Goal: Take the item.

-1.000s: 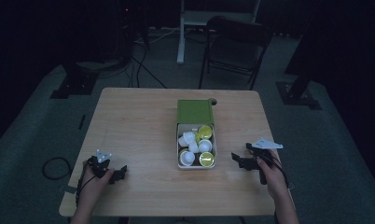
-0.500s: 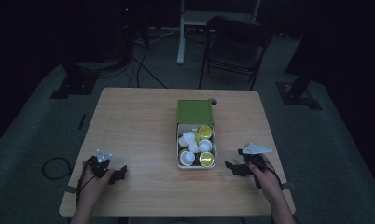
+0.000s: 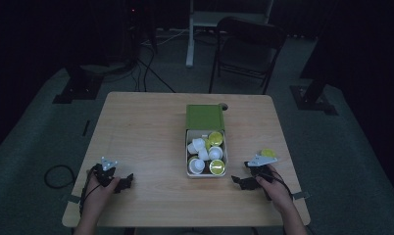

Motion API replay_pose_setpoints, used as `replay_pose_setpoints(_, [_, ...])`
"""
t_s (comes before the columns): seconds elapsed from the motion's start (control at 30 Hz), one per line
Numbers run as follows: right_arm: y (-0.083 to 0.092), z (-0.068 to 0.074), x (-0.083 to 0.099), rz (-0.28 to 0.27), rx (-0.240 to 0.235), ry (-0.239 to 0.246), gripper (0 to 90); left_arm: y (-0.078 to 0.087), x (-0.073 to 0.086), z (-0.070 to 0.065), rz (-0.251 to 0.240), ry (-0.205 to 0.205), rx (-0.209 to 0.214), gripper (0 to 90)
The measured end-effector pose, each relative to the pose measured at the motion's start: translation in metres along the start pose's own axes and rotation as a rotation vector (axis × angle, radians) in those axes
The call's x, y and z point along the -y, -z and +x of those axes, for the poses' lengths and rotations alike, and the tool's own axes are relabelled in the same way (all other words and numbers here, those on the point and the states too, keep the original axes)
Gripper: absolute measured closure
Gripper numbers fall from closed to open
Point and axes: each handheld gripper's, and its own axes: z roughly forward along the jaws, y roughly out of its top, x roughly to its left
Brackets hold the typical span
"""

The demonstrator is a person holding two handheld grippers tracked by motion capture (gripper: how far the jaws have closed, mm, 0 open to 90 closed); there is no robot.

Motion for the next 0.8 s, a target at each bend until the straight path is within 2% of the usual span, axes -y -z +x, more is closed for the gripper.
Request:
replay_pose_setpoints(0.23, [-0.0004,0.0012,0.0010,0.016,-0.017,0.005,13.5,0.0000,0.0000,0.0000,0.000,0.000,0.000,0.0])
replay_pose_setpoints(0.47, [-0.0008,0.0046,0.0019,0.041,0.012,0.063,13.1,0.0000,0.0000,-0.0002,-0.001,0.001,0.000,0.1])
replay_pose_setpoints(0.73, [-0.0010,0.0045,0.0020,0.041,0.013,0.061,12.6,0.0012,0.0014,-0.0006,0.000,-0.003,0.006,0.1])
replay_pose_setpoints(0.8, [-0.0010,0.0045,0.0020,0.041,0.013,0.061,12.6,0.0019,0.0020,-0.0007,0.001,-0.014,0.015,0.1])
